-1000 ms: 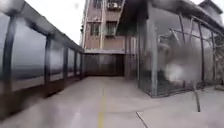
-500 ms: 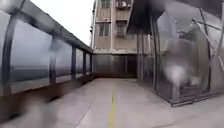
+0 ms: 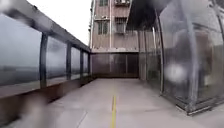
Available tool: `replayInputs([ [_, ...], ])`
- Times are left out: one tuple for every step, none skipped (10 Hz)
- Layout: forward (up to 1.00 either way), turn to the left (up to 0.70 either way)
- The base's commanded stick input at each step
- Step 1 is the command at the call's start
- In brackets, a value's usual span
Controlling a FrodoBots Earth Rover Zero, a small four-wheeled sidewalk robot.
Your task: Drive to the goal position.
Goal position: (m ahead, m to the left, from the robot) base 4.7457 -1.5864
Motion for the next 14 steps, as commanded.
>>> replayInputs([
  [0.7,-0.04],
  [0.7,-0.27],
  [0.7,-0.27],
  [0.7,-0.27],
  [0.7,-0.27],
  [0.7,-0.27],
  [0.7,-0.1],
  [0.7,0.0],
  [0.7,0.0],
  [0.7,0.0],
  [0.7,0.0],
  [0.7,0.0],
  [0.7,0.0],
  [0.7,0.0],
])
